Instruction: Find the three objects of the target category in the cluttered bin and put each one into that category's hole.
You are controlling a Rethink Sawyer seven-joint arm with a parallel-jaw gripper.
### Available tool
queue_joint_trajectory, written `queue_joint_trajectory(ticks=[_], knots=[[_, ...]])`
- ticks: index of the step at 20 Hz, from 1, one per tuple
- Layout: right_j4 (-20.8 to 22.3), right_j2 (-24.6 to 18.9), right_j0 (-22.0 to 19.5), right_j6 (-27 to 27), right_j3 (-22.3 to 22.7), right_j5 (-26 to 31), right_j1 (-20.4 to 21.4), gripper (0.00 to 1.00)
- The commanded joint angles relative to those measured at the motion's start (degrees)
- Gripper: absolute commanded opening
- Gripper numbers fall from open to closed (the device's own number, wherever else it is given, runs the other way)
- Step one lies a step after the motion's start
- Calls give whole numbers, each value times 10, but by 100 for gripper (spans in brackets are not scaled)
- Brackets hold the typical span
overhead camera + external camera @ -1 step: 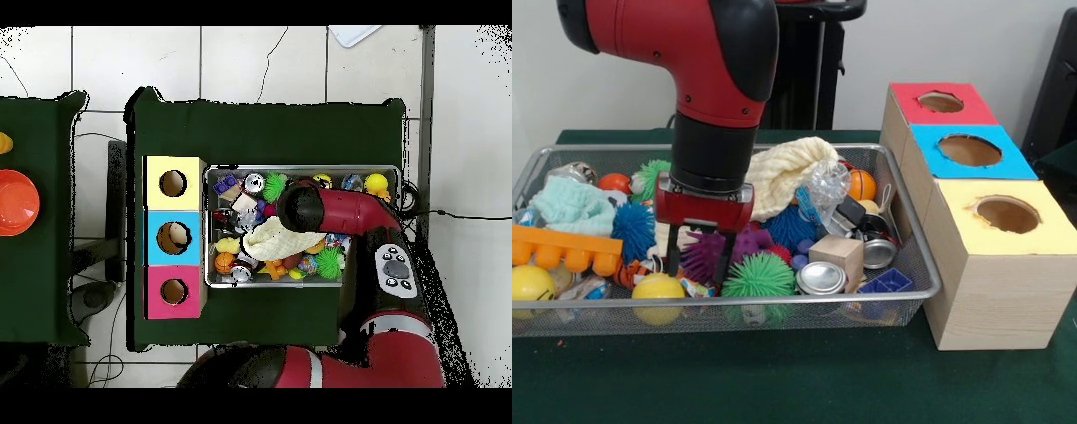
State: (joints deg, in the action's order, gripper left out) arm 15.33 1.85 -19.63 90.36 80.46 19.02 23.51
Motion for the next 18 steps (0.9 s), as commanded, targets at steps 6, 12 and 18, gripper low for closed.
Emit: queue_joint_trajectory(ticks=[6, 12, 18], knots=[[-18, -21, -16, 102, 14, -41, -57, 100], [-45, -7, 3, 139, 16, -49, -65, 100], [-79, -4, 13, 160, 18, -60, -75, 100]])
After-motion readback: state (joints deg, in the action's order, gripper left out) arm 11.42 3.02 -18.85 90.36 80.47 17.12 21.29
